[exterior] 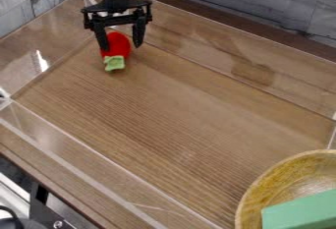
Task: Move the red fruit to the right side of the table
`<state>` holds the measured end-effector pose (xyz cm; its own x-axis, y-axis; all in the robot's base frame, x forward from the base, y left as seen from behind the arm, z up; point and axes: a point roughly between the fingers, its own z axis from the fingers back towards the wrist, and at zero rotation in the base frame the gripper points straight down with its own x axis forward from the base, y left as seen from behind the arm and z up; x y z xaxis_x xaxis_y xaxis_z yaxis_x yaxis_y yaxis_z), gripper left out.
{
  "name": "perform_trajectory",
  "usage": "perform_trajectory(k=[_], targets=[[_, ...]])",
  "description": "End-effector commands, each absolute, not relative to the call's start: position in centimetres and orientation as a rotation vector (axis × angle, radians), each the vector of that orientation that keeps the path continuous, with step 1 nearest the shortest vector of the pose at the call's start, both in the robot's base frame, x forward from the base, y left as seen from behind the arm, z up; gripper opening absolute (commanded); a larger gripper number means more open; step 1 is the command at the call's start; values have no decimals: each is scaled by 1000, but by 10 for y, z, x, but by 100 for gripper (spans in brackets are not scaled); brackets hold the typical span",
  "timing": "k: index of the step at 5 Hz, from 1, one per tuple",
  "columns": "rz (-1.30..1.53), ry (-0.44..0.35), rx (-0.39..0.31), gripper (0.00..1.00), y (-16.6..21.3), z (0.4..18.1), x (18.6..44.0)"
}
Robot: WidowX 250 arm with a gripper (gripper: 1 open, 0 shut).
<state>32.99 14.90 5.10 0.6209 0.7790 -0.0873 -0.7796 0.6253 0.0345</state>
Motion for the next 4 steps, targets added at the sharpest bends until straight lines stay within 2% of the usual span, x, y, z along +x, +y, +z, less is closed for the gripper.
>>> perform_trajectory(k=[1, 2, 4], targets=[[827, 49, 5, 100, 159, 75, 340], [748, 62, 13, 100, 163, 79, 343], [765, 89, 23, 100, 164, 67, 324]])
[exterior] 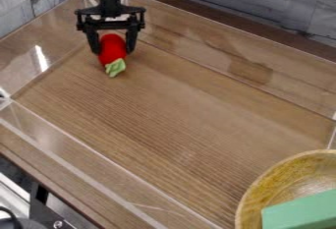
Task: Move the red fruit to the right side of the table
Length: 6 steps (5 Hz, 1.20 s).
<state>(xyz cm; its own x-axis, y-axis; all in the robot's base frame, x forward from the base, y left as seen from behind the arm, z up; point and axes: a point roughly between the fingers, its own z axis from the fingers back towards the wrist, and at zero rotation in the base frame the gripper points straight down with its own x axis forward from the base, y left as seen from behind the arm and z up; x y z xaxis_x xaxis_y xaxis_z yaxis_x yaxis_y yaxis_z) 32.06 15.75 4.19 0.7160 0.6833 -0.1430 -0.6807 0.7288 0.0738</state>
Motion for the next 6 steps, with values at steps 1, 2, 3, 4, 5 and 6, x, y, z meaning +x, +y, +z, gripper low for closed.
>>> perform_trajectory(k=[1, 2, 3, 4, 5, 6], targets=[[780, 101, 13, 100, 165, 72, 317], [789, 113, 0, 100, 165, 77, 311], [842, 123, -21, 100, 154, 78, 311], [793, 123, -19, 0, 147, 80, 312], [774, 106, -50, 0, 144, 110, 319], [726, 104, -76, 0, 123, 132, 332]])
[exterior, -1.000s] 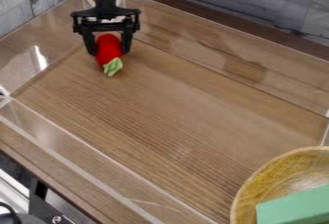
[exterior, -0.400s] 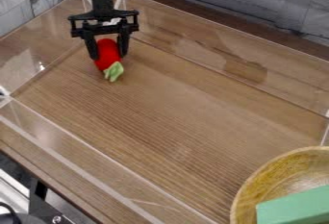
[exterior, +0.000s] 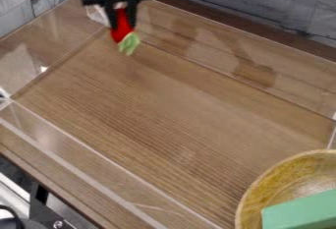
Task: Move the red fruit to the right side of the table
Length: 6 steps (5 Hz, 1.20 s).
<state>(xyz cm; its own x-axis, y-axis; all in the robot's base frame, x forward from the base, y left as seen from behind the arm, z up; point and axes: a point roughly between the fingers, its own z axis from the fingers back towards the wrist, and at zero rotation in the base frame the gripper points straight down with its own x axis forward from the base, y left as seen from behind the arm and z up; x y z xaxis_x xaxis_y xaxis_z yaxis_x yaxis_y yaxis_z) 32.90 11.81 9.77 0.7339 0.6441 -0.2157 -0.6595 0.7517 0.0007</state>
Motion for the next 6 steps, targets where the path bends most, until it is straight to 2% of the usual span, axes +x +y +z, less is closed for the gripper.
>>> perform_trajectory(k=[1, 2, 4, 6], targets=[[618, 102, -85, 0, 101, 134, 345], [486, 102, -78, 0, 75, 128, 359], [425, 101, -59, 0, 30, 102, 368], [376, 96, -61, 0, 36, 120, 368]])
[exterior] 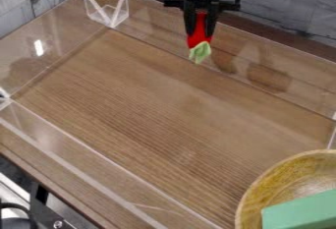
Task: Move the red fruit to the right side of the table
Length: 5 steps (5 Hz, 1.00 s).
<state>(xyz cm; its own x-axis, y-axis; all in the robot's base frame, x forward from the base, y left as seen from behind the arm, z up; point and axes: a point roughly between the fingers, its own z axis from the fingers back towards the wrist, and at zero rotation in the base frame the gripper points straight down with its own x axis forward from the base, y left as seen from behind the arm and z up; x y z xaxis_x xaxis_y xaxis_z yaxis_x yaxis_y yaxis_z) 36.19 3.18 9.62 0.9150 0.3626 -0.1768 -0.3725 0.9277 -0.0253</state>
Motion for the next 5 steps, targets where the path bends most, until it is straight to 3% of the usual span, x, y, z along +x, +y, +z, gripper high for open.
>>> perform_trajectory(k=[1, 2, 5], targets=[[357, 94, -63, 0, 32, 137, 371], [324, 92, -54, 0, 23, 147, 372], [290, 95, -31, 0, -7, 123, 364]])
